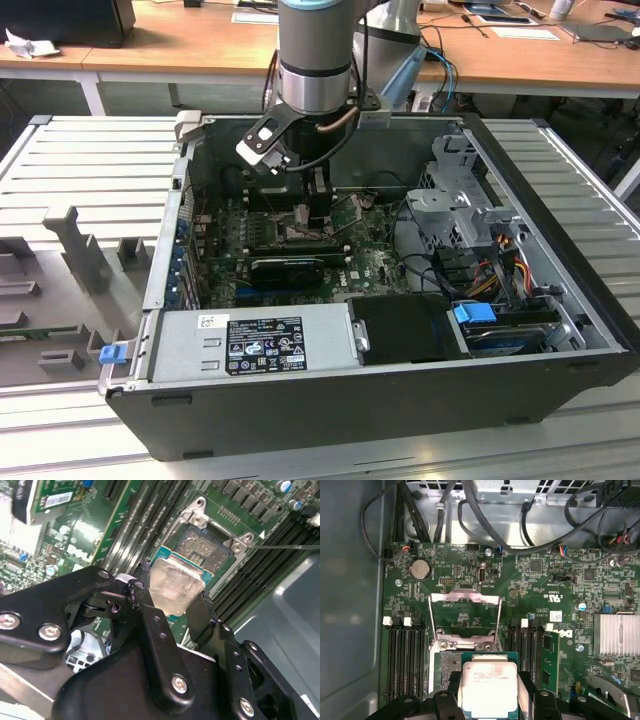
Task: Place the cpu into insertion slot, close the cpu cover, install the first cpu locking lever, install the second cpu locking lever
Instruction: 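Place the cpu into insertion slot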
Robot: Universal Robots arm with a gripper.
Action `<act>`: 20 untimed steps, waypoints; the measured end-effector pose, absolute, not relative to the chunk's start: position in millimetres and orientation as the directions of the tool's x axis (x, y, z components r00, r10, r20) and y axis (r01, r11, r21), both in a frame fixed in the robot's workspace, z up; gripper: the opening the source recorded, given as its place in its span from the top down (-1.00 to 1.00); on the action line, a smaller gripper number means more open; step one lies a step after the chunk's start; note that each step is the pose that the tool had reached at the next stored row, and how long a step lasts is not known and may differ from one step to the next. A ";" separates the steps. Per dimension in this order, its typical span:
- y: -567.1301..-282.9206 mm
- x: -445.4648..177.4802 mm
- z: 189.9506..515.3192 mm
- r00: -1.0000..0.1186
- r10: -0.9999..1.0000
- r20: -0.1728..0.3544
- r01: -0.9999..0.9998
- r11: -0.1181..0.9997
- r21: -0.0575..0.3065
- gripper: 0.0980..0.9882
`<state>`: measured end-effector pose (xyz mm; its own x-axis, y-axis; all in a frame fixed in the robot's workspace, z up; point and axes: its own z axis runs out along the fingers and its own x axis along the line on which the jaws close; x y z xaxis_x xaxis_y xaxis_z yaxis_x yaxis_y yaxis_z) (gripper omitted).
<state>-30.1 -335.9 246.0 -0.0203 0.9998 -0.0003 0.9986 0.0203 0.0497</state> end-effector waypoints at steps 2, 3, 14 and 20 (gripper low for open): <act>-334.3 -33.8 244.5 -0.020 1.000 -0.001 0.999 0.020 0.050 0.03; -332.7 -35.0 243.4 -0.020 1.000 -0.001 0.999 0.020 0.050 0.03; -321.8 -39.1 216.9 -0.016 1.000 -0.001 0.999 0.016 0.050 0.03; -318.6 -39.3 210.3 -0.006 1.000 -0.001 0.999 0.006 0.049 0.03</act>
<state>-39.3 -318.6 210.3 -0.0064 1.0000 -0.0005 0.9988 0.0064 0.0491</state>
